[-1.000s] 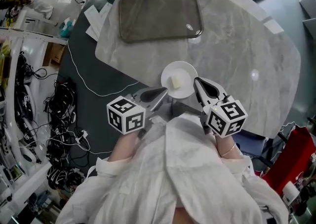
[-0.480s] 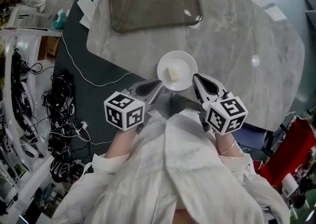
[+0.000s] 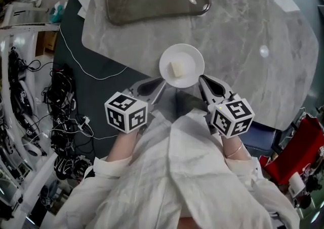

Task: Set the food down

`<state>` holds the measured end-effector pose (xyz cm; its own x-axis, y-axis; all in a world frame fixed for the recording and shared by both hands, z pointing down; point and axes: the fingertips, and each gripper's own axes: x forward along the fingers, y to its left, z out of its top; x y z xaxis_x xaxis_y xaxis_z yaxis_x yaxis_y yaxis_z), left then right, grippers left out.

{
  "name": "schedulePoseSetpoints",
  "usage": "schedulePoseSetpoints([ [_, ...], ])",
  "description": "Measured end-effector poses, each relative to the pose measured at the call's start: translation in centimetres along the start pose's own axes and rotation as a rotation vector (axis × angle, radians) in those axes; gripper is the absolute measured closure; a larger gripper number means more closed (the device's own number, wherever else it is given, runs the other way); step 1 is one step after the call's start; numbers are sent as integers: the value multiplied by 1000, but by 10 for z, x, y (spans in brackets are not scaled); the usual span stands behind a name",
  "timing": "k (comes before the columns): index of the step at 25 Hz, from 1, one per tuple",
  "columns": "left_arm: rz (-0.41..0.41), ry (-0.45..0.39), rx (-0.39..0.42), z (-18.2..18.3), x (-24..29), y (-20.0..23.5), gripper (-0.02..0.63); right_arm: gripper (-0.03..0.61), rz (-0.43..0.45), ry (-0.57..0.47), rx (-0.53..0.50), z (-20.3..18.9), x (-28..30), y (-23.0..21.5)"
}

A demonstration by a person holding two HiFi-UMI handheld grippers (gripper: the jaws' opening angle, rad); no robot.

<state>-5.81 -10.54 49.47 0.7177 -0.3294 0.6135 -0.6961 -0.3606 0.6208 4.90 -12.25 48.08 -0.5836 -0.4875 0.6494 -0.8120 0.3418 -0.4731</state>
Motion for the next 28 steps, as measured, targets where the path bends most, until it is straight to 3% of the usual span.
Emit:
schedulePoseSetpoints([
  [14, 28, 35, -76, -19, 12, 17, 592, 574, -11, 53, 56, -23, 5, -17],
  [19, 38, 37, -86, -19, 14, 18, 534, 571, -17, 72, 68, -29, 6, -21],
  [22, 38, 38, -103, -20, 16, 19, 512, 494, -11, 86, 77, -31, 9, -22],
  [28, 29, 0, -165, -18, 18, 20, 497, 477, -20, 109, 95, -37, 14, -24],
])
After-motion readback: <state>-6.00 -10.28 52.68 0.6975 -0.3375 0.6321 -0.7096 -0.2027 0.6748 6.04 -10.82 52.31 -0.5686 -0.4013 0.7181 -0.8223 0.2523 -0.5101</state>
